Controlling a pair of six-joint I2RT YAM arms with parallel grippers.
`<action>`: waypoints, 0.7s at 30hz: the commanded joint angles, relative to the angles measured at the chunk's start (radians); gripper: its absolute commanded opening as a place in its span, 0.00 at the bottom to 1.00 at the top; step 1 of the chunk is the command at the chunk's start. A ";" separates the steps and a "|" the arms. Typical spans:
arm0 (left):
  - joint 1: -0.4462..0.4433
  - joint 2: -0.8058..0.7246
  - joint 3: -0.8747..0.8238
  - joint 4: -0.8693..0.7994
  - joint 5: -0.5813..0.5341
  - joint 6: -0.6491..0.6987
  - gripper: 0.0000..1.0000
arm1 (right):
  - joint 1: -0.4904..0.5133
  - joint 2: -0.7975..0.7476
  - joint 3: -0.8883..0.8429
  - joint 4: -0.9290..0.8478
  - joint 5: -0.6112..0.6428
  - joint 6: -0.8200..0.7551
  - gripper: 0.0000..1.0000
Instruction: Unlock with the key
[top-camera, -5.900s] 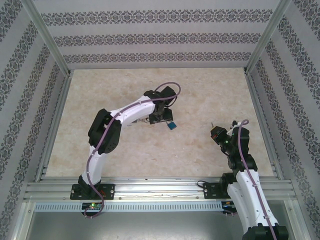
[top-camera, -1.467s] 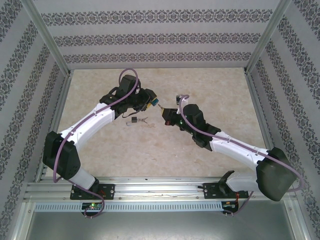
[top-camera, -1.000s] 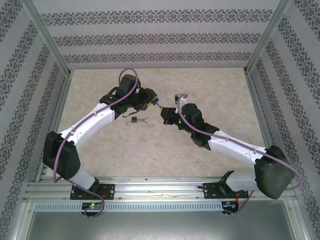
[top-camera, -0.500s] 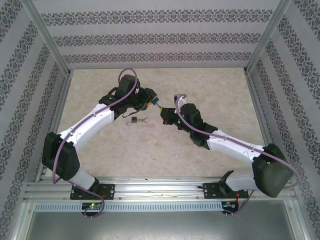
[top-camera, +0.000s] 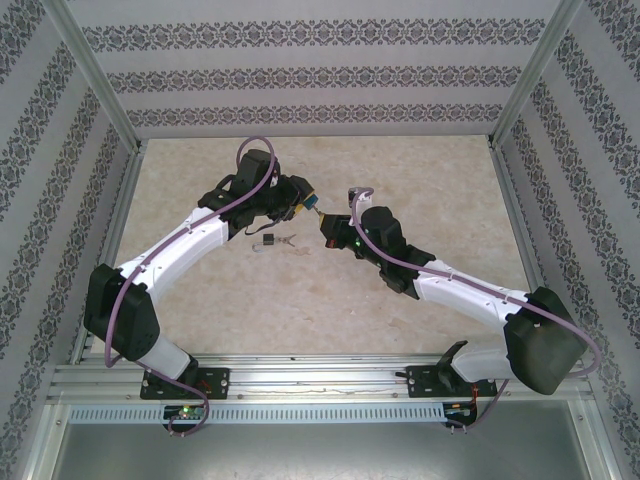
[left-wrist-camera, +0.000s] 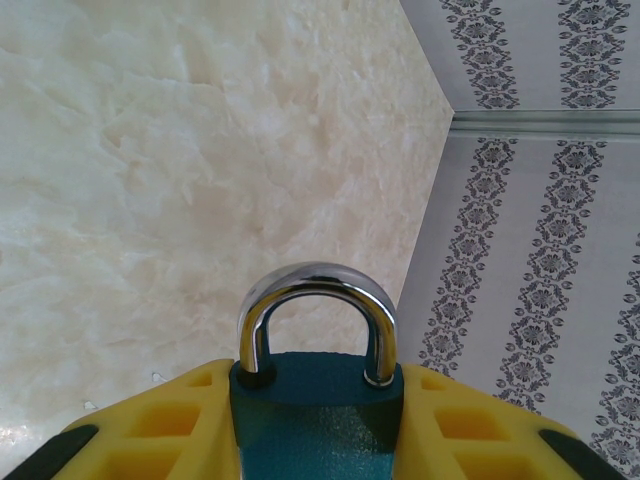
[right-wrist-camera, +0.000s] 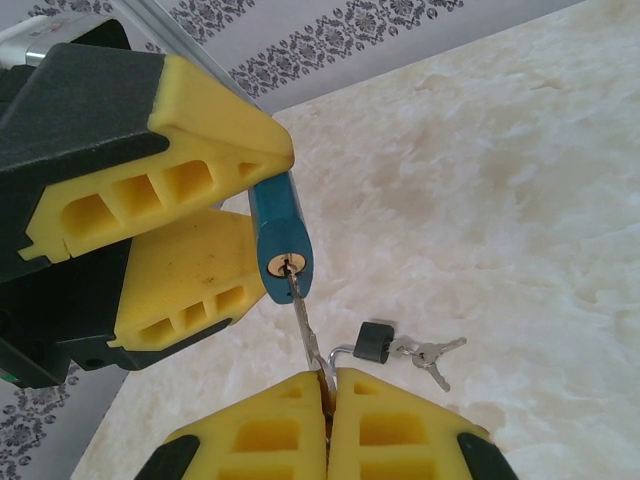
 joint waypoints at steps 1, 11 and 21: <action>0.001 -0.029 -0.004 0.059 0.009 -0.009 0.35 | 0.000 -0.002 0.036 0.033 -0.007 0.010 0.00; -0.007 -0.024 -0.002 0.062 0.014 -0.014 0.35 | -0.007 0.016 0.053 0.041 -0.018 0.015 0.00; -0.018 -0.018 0.015 0.057 0.011 -0.009 0.35 | -0.005 0.013 0.063 0.016 0.037 0.054 0.00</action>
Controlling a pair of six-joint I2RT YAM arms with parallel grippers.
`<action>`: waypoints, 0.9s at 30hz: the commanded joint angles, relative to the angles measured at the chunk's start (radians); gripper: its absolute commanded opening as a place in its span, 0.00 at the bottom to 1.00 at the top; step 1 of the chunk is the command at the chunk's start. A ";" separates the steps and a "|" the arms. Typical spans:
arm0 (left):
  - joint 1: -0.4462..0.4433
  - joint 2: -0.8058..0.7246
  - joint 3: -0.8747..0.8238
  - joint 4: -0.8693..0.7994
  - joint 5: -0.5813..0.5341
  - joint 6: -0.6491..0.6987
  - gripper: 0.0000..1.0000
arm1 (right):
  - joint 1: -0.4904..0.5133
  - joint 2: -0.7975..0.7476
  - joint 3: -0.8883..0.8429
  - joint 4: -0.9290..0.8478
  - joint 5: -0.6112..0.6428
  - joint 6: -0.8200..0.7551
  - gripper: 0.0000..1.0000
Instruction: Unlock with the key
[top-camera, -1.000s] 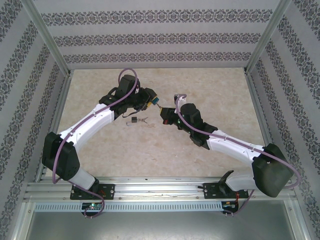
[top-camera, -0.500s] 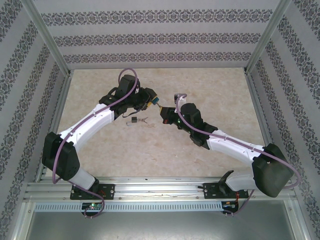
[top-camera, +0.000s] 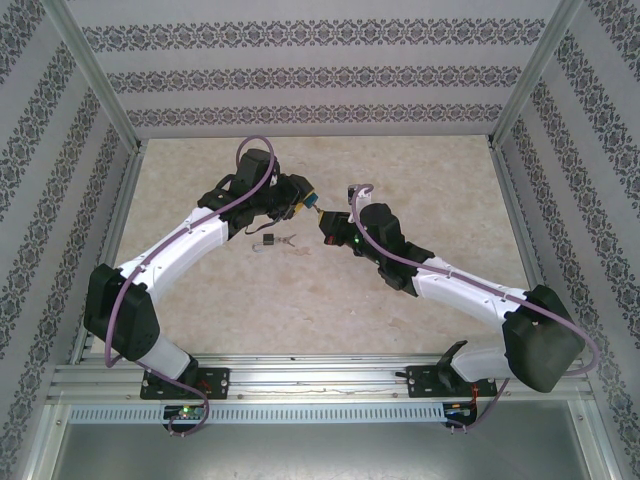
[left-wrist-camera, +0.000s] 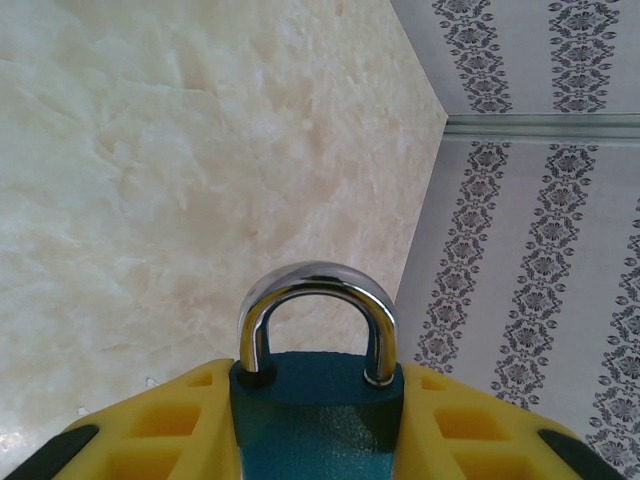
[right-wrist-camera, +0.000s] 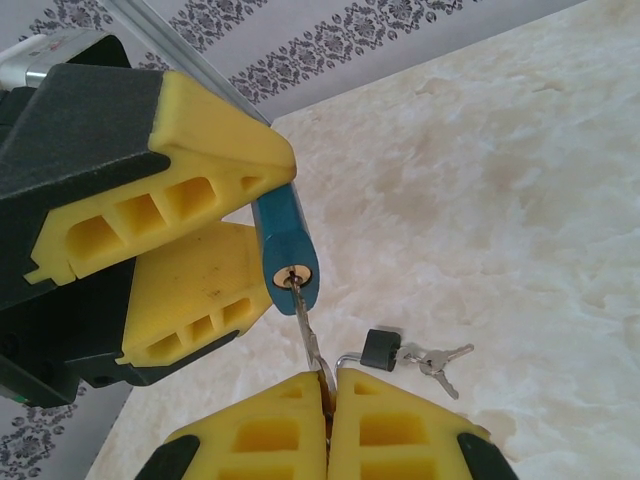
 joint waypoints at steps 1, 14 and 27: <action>-0.018 -0.016 0.016 0.046 0.013 -0.006 0.35 | -0.002 -0.003 0.031 0.039 0.036 0.032 0.00; -0.042 -0.004 0.031 0.043 0.000 -0.001 0.34 | 0.111 0.064 0.093 0.128 0.130 0.103 0.00; -0.043 -0.016 0.017 0.046 0.003 0.009 0.34 | 0.072 0.023 0.079 0.166 0.039 0.038 0.00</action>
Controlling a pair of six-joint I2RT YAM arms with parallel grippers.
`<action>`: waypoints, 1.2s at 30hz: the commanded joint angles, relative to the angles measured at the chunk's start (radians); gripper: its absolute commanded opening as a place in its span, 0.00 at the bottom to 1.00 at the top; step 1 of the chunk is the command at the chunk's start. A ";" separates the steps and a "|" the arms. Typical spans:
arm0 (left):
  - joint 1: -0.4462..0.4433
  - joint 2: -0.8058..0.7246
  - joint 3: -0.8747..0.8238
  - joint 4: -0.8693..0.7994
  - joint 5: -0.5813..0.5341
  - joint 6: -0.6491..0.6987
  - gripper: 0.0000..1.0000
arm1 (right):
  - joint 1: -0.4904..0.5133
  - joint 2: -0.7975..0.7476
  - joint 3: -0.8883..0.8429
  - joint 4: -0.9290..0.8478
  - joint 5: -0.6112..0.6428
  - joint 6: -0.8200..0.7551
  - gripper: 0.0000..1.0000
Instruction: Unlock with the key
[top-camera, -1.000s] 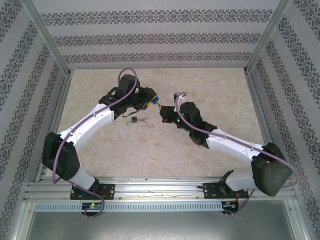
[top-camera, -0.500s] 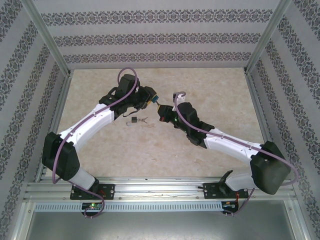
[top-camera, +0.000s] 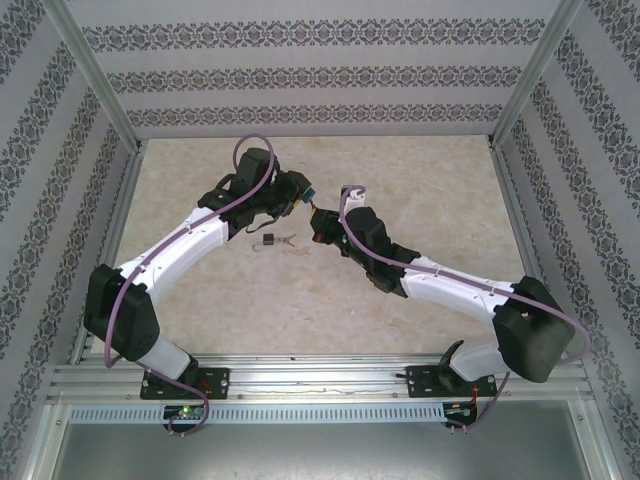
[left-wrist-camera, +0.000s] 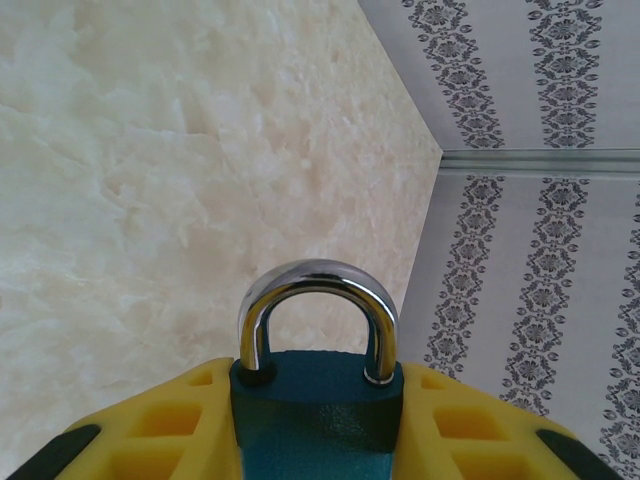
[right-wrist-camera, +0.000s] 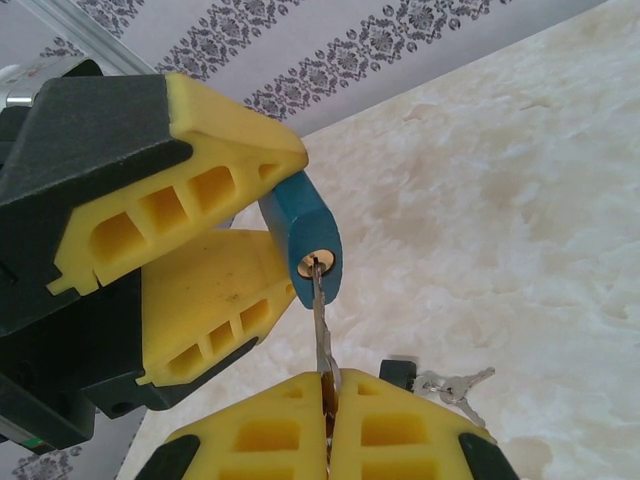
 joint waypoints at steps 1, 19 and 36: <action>-0.037 -0.015 0.013 0.026 0.082 0.009 0.34 | -0.018 -0.038 0.049 0.089 -0.138 -0.033 0.00; -0.037 -0.015 0.010 0.027 0.097 0.015 0.34 | -0.118 -0.047 0.123 -0.120 -0.303 -0.070 0.00; -0.037 -0.015 0.009 0.025 0.089 0.011 0.34 | -0.074 -0.075 0.133 -0.205 -0.142 -0.195 0.00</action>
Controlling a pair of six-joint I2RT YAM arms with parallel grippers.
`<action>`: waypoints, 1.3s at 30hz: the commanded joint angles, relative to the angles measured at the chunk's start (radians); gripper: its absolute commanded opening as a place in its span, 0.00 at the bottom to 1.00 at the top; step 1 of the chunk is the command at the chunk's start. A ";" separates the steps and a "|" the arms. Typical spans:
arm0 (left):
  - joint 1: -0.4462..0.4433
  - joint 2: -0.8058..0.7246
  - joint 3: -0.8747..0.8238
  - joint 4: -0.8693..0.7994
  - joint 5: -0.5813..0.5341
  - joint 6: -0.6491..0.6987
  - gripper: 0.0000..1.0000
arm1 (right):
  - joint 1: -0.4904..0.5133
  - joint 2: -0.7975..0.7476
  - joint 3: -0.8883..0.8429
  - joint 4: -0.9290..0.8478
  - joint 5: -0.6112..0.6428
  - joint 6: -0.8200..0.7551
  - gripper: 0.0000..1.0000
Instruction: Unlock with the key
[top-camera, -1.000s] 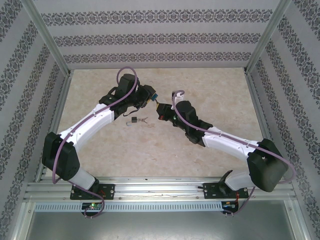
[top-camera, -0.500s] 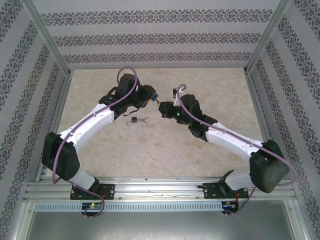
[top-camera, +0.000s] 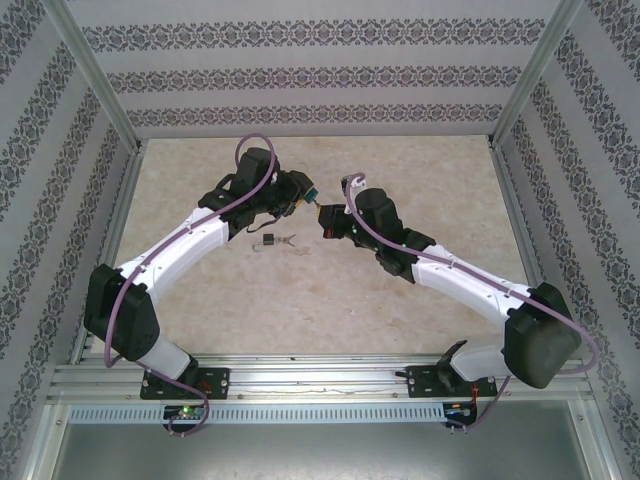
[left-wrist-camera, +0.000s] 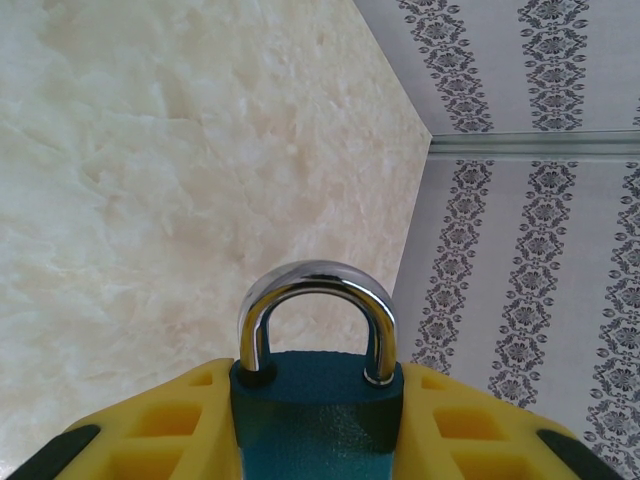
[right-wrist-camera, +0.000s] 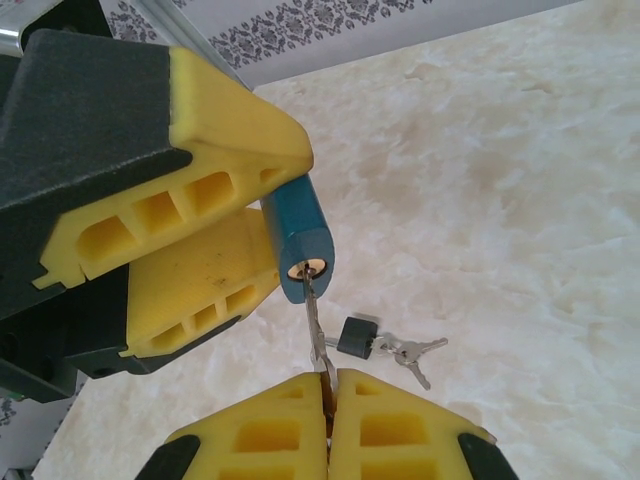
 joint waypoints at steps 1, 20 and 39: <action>-0.035 -0.016 0.010 0.009 0.055 0.010 0.34 | 0.034 -0.042 0.024 0.051 0.063 -0.047 0.00; -0.035 -0.007 0.016 0.000 0.065 0.014 0.34 | 0.011 -0.028 0.145 -0.113 -0.042 0.067 0.00; -0.015 -0.030 0.010 -0.021 0.035 0.016 0.34 | -0.005 -0.025 0.082 -0.125 -0.064 0.078 0.00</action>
